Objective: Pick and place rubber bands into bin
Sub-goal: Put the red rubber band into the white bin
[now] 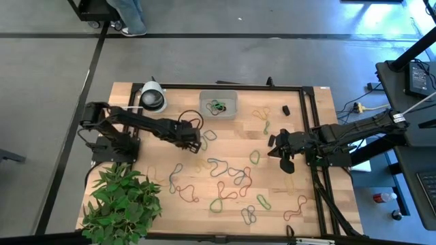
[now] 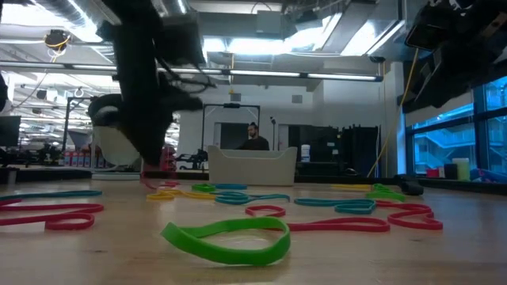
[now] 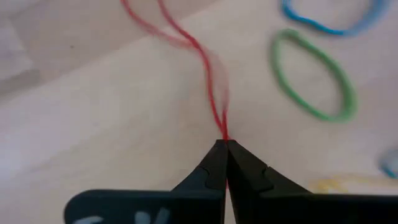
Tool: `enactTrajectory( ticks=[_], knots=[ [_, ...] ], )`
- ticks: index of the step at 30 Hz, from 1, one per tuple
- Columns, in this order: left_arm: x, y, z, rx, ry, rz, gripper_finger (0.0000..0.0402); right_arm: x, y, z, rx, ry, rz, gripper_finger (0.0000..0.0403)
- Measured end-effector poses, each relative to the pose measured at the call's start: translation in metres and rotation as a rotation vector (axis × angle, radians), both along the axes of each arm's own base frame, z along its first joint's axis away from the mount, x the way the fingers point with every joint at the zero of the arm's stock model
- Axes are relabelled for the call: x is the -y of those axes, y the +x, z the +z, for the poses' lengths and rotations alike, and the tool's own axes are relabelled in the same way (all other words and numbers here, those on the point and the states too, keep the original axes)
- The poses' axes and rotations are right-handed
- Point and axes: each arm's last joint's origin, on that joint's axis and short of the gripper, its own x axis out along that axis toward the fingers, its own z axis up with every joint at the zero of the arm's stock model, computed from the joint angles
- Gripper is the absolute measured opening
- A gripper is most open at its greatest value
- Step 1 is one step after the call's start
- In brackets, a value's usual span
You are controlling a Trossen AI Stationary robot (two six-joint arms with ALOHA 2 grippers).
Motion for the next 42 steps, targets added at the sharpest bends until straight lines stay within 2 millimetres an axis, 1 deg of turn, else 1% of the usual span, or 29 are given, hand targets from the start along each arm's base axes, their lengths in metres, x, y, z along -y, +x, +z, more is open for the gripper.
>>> enactTrajectory(
  ticks=[5,7,11,15,19,22,24,27,30,32,37,42],
  knots=[
    [0.007,-0.006,0.021,0.087,0.032,0.0,0.0001,0.0,0.0,0.0,0.001,-0.006,0.006,0.001],
    [0.01,-0.004,0.033,0.127,0.06,-0.017,0.0001,0.0,0.0,0.0,0.003,-0.019,0.017,0.001],
    [0.014,0.005,0.062,0.177,0.155,-0.11,0.0001,0.0,0.0,0.0,0.005,-0.028,0.014,0.001],
    [0.009,0.014,0.098,0.197,0.275,-0.183,0.0001,0.0,0.0,0.0,0.006,-0.029,0.013,0.001],
    [-0.005,0.021,0.137,0.235,0.393,-0.238,0.0001,0.0,0.0,0.0,0.005,-0.026,0.009,0.001],
    [-0.021,0.025,0.162,0.254,0.466,-0.281,0.0001,0.0,0.0,0.0,0.005,-0.026,0.008,0.001],
    [-0.035,0.028,0.176,0.256,0.517,-0.301,0.0001,0.0,0.0,0.0,0.006,-0.027,0.006,0.001],
    [-0.056,0.034,0.189,0.257,0.587,-0.327,0.0001,0.0,0.001,0.001,0.014,-0.026,0.004,0.001],
    [-0.078,0.041,0.189,0.242,0.602,-0.376,0.0001,0.001,0.003,0.002,0.032,-0.033,-0.017,0.001],
    [-0.093,0.048,0.184,0.248,0.597,-0.414,0.0001,0.002,0.003,0.003,0.043,-0.028,-0.053,0.001],
    [-0.125,0.063,0.157,0.202,0.55,-0.476,0.0001,0.003,0.004,0.004,0.059,-0.001,-0.145,0.001],
    [-0.152,0.077,0.123,0.135,0.511,-0.527,0.0002,0.003,0.004,0.004,0.063,0.018,-0.164,0.001]
  ],
)
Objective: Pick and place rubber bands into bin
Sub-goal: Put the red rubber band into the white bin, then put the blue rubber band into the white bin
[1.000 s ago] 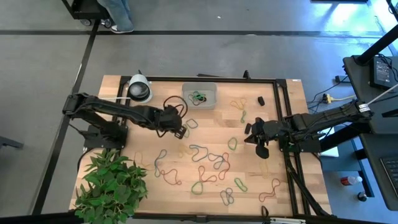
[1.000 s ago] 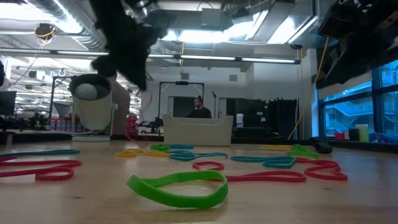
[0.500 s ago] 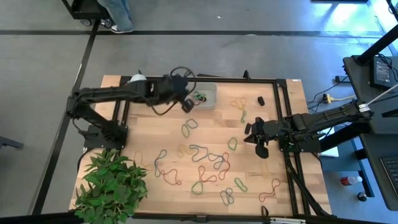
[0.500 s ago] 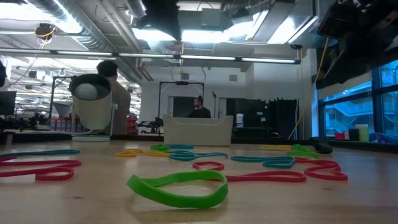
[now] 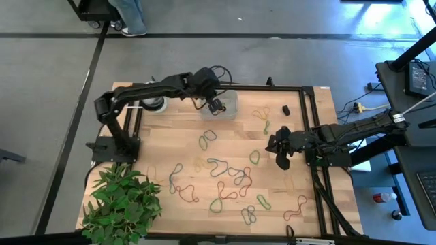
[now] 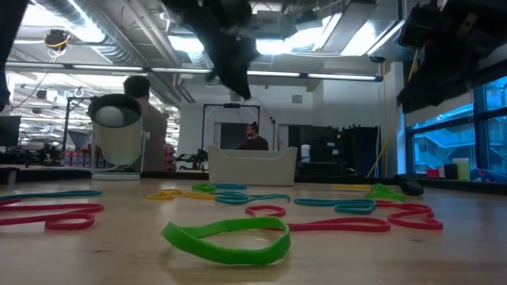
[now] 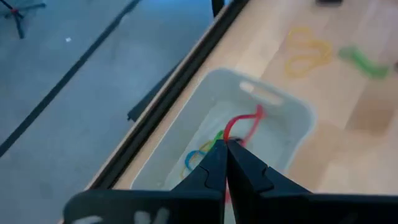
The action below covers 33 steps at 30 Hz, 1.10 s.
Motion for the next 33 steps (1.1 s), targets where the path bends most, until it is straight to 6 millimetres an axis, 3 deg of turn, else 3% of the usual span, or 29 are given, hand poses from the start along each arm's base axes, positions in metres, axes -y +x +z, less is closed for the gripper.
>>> enactTrajectory(
  ticks=[10,16,33],
  knots=[
    [-0.038,0.026,-0.073,-0.084,-0.08,-0.065,0.0002,0.0,0.0,0.0,0.003,0.077,-0.062,0.001],
    [-0.045,0.03,-0.1,-0.136,-0.118,-0.056,0.0006,0.001,0.0,0.0,0.013,0.054,-0.102,0.001],
    [-0.036,0.026,-0.1,-0.207,-0.232,-0.02,0.0155,0.002,0.0,0.0,0.011,-0.003,-0.076,0.001]
  ],
)
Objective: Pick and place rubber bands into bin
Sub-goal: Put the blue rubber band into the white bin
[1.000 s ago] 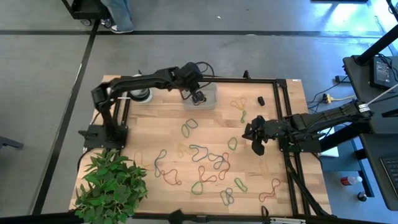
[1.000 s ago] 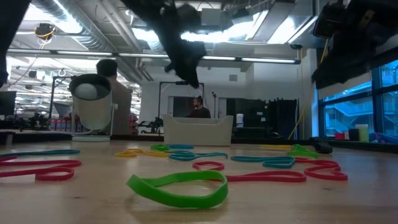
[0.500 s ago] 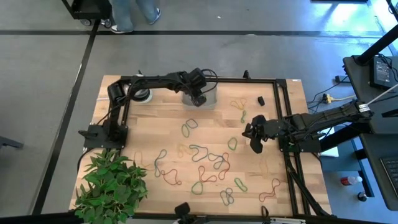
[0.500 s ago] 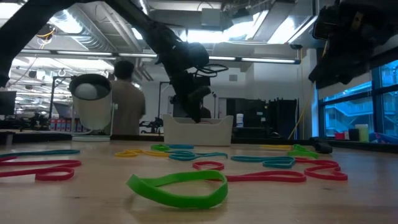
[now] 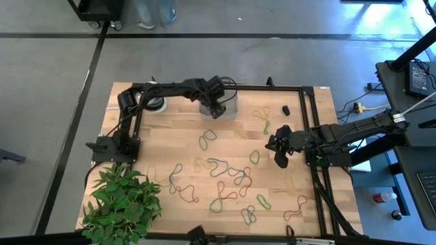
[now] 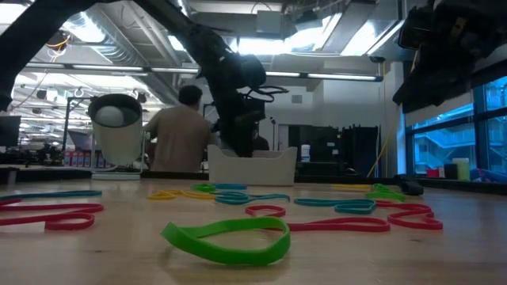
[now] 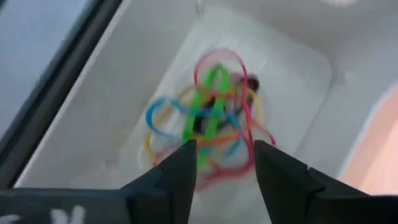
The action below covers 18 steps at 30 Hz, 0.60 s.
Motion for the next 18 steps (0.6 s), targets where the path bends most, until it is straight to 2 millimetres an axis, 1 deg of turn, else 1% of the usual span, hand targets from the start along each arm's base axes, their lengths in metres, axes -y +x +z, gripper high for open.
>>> enactTrajectory(
  ticks=[3,6,14,18],
  knots=[
    [0.005,0.0,0.012,-0.052,-0.029,0.007,0.0164,0.0,0.0,0.0,0.0,0.0,0.0,0.001],
    [0.011,0.003,0.028,-0.083,-0.046,0.029,0.0163,0.0,0.0,0.0,0.0,0.0,0.001,0.001],
    [0.031,0.015,0.074,-0.047,-0.057,0.061,0.0144,0.0,0.0,0.0,-0.003,-0.02,0.019,0.001],
    [0.049,0.012,0.098,0.01,-0.045,0.053,0.0134,0.0,0.0,0.0,-0.003,-0.019,0.019,0.001]
  ],
)
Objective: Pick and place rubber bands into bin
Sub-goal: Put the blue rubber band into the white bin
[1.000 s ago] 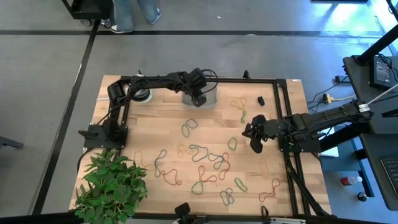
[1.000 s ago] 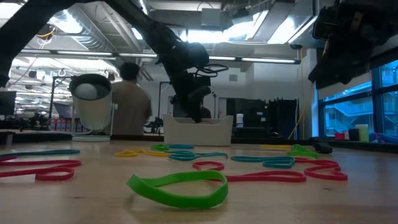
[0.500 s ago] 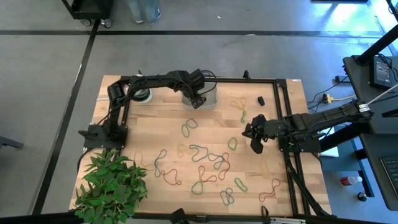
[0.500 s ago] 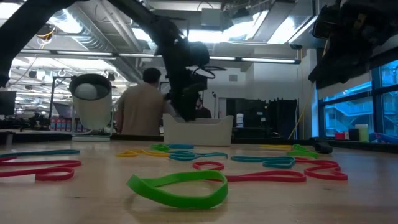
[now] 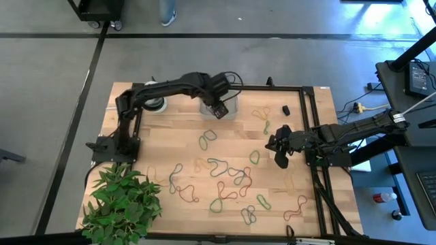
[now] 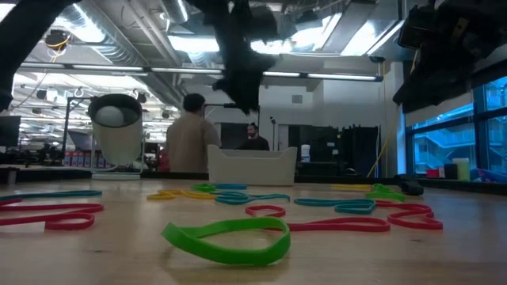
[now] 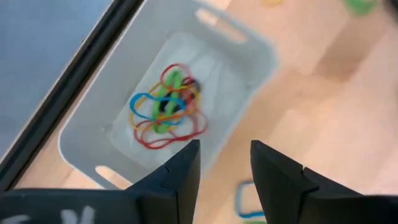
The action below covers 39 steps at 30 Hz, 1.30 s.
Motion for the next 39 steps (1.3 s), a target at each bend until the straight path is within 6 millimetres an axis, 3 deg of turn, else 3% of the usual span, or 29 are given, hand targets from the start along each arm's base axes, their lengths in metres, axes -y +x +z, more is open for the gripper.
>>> enactTrajectory(
  ticks=[9,13,18,23,28,39],
  knots=[
    [0.062,-0.025,0.04,0.107,0.087,0.021,0.0106,0.0,0.0,0.0,-0.001,0.002,-0.001,0.001],
    [0.093,-0.035,0.042,0.119,0.096,0.031,0.0092,0.0,0.0,0.0,0.0,0.005,-0.001,0.001],
    [0.127,-0.05,0.03,0.109,0.076,0.024,0.0058,0.0,0.0,0.0,0.001,0.006,-0.001,0.001],
    [0.148,-0.063,0.01,0.15,0.043,0.011,0.0006,0.0,0.0,0.0,0.001,0.005,-0.001,0.001],
    [0.159,-0.081,-0.011,0.186,0.017,-0.047,0.0001,0.0,0.0,0.0,0.007,0.007,-0.002,0.001],
    [0.163,-0.147,-0.045,0.284,-0.013,-0.108,0.0001,0.0,0.001,0.001,0.021,0.024,-0.025,0.0006]
  ],
)
